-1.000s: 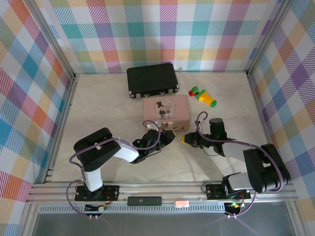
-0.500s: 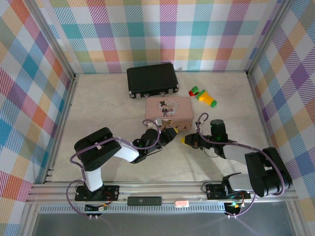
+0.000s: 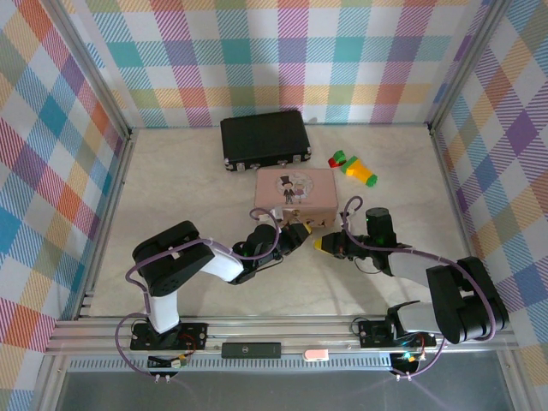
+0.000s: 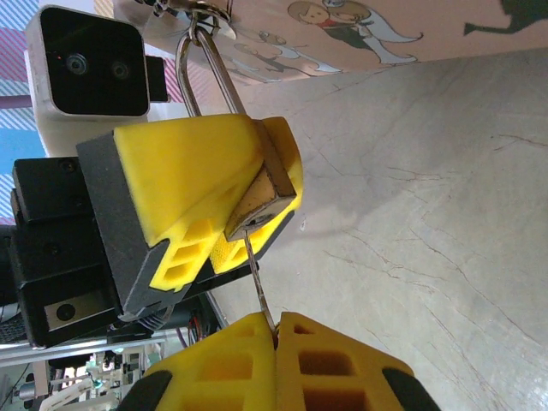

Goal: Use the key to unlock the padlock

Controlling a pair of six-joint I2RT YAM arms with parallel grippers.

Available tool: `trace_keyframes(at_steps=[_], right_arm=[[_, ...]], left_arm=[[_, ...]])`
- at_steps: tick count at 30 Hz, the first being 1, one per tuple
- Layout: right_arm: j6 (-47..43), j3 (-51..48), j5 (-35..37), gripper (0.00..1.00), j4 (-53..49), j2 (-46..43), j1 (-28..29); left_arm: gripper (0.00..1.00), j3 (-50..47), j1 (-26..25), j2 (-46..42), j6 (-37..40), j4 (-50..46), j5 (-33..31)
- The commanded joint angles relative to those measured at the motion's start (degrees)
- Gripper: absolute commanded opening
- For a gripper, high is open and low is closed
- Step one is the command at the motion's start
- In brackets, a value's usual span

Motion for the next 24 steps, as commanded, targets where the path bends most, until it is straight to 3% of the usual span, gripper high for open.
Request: trace_keyframes(at_steps=[1,14,24], right_arm=[[-0.46,1.55,-0.65,0.00,-0.08,-0.81,-0.07],[1.13,1.69,-0.15,0.00,4.14,2.43,1.17],[-0.74,2.26,3.43,0.00,-0.87,-1.81,1.17]], left_arm=[[0.00,2.31,0.19,0.33,-0.18,6.60,0.82],[0.00,3.13,-0.16,-0.12,-0.12,4.70,0.97],[0.00,2.43,-0.51,0.43,-0.30,5.18,0.60]])
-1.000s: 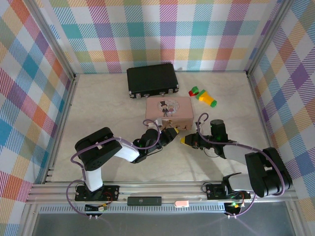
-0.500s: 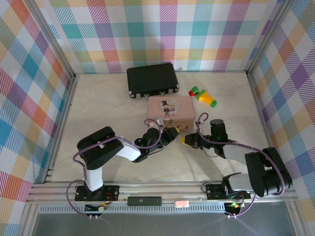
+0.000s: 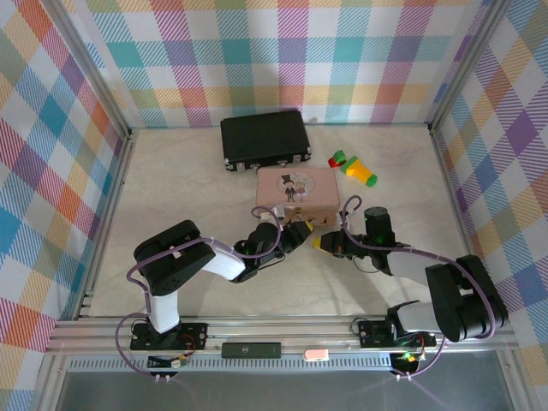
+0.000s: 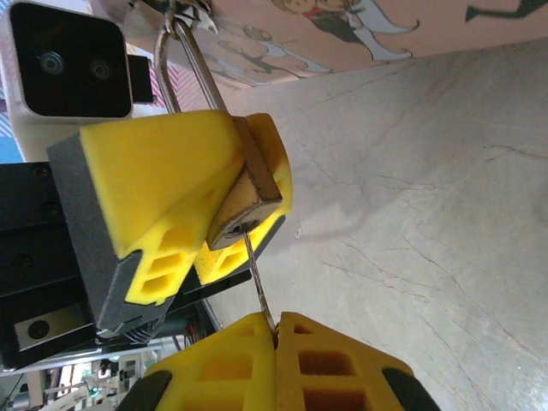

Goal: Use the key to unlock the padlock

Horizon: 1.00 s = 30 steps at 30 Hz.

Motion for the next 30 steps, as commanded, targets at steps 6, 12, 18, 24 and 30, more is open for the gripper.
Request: trace_keyframes(at_steps=[6,12,18,24,30], right_arm=[[-0.73,2.27,1.38,0.00,0.18,-1.49,0.34],[-0.76,3.46,-0.53,0.00,1.32,-0.05,0.34],[-2.85,8.11,0.58,0.00,-4.70,-0.15,-0.10],[-0.04,10.89,1.38,0.00,-3.98,1.47,-0.18],[1.60,13.08,-1.39,0.00,-5.41,5.26,-3.53]], left_arm=[[0.00,1.49,-0.95,0.70,-0.67,5.88,0.93],[0.00,2.14,-1.72,0.72,-0.56,5.13,1.46],[0.00,2.30,-3.46,0.34,-0.35,3.75,2.78],[0.00,2.01,-5.56,0.25,-0.37,3.50,2.73],[0.00,1.78,-5.96,0.28,-0.34,5.22,3.91]])
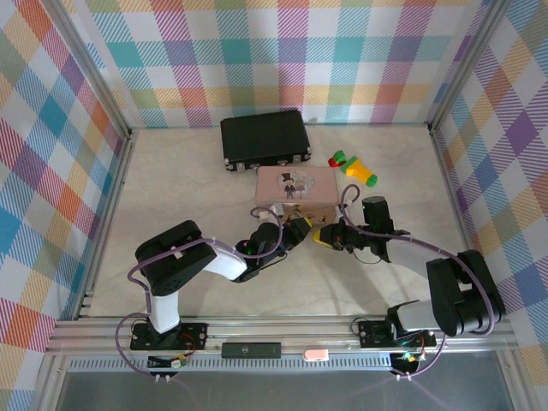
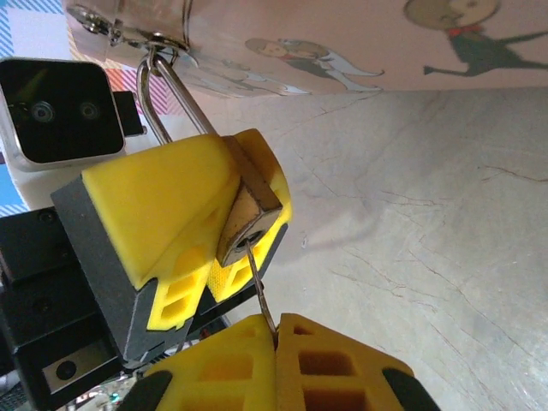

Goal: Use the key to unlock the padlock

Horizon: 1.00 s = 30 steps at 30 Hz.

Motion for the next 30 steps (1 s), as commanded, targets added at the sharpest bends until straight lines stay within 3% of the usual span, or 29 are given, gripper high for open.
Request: trace_keyframes(at_steps=[1,5,13,17,21,30], right_arm=[[3.12,5.35,-2.18,0.00,6.86,3.44,-2.30],[8.09,5.66,-7.37,0.00,11.38,6.50,-2.39],[2.84,5.42,-5.96,0.00,7.04,5.09,-2.31],[-6.76,5.93,1.01,0.00,-0.11,1.28,-1.34],[-12.59,5.32,7.37,0.00,-1.97,-3.25,0.83],[-13.34,3.22,11.25,0.00,0.65,-8.14,3.77]], left_arm=[[0.00,0.73,-4.68,-0.26,-0.06,5.20,8.98],[0.00,0.23,-4.69,-1.05,0.42,5.21,8.20],[0.00,-0.35,-4.61,-1.08,-0.40,7.42,6.98],[0.00,0.28,-4.43,-1.12,-1.80,7.49,7.82],[0.00,1.77,-4.43,-2.58,-3.91,1.62,8.24],[0.00,4.15,-4.61,-5.03,-5.35,-4.92,6.78]])
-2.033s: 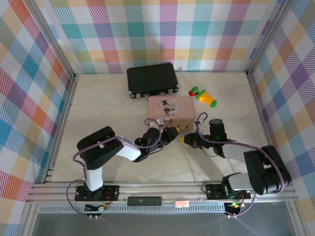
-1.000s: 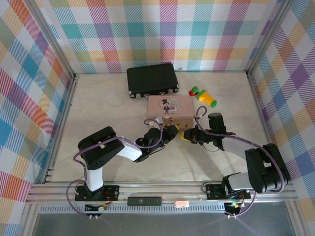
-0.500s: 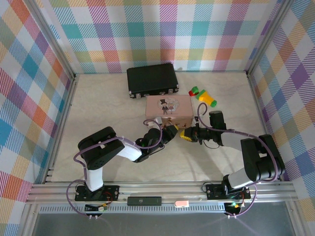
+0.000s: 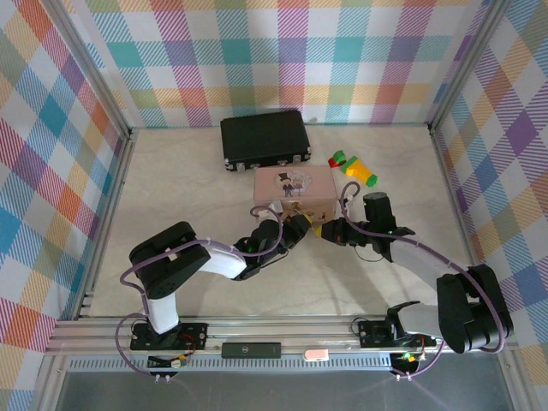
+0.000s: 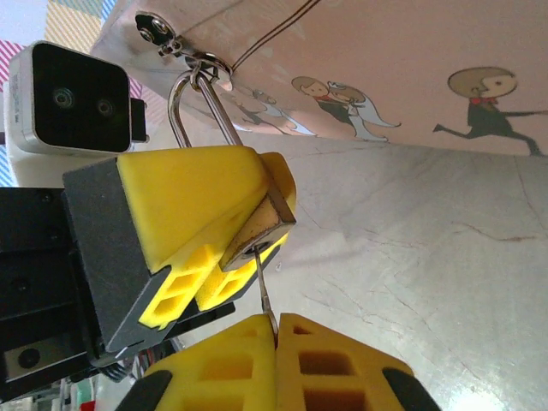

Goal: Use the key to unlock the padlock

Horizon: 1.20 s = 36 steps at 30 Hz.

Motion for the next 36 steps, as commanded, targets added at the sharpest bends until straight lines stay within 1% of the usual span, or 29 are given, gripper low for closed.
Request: trace_keyframes(at_steps=[1,4,6,8,11,13,16,20,21,22,25,31,36], right_arm=[[-1.92,0.32,3.19,0.00,8.44,-1.51,1.50],[-1.36,-0.61,5.46,0.00,8.37,-2.62,2.27],[0.43,-0.65,5.72,0.00,9.01,-2.58,2.21],[4.30,0.18,4.69,0.00,9.10,-1.33,2.19],[12.86,2.32,2.03,0.00,7.82,1.21,1.71],[18.12,1.73,-0.49,0.00,11.54,2.38,1.58],[20.92,1.77,-2.96,0.00,14.24,4.08,1.23],[20.20,1.56,-6.72,0.00,17.41,6.94,-1.34],[17.74,2.28,-7.61,0.00,16.39,7.40,-1.73],[13.91,3.45,-7.66,0.00,13.56,7.35,-1.76],[6.08,6.45,-7.29,0.00,5.43,6.99,-2.26],[2.49,7.23,-9.69,0.00,1.02,6.16,-4.79],[0.16,6.29,-9.41,0.00,-2.58,3.39,-5.79]], left_arm=[[0.00,2.81,-4.40,-2.24,-1.20,0.11,8.13],[0.00,3.16,-4.57,-1.59,-1.89,0.67,7.68],[0.00,3.17,-4.65,-0.95,-2.04,1.63,7.61],[0.00,3.09,-4.65,-0.06,-2.16,3.11,8.03],[0.00,2.41,-4.69,1.35,-2.01,6.89,8.97],[0.00,1.82,-4.66,1.66,-1.04,8.46,9.66],[0.00,0.82,-4.73,0.96,-0.78,8.12,9.40],[0.00,0.16,-4.65,-0.72,-0.95,7.05,9.94],[0.00,-0.03,-4.65,-1.09,-1.27,6.93,10.30],[0.00,-0.11,-4.57,-1.32,-1.60,6.99,10.77],[0.00,-0.89,-4.22,-1.79,-2.57,7.80,11.43],[0.00,-3.15,-2.62,-3.02,-2.37,7.61,10.13],[0.00,-3.73,-0.99,-4.94,0.18,3.25,7.91]])
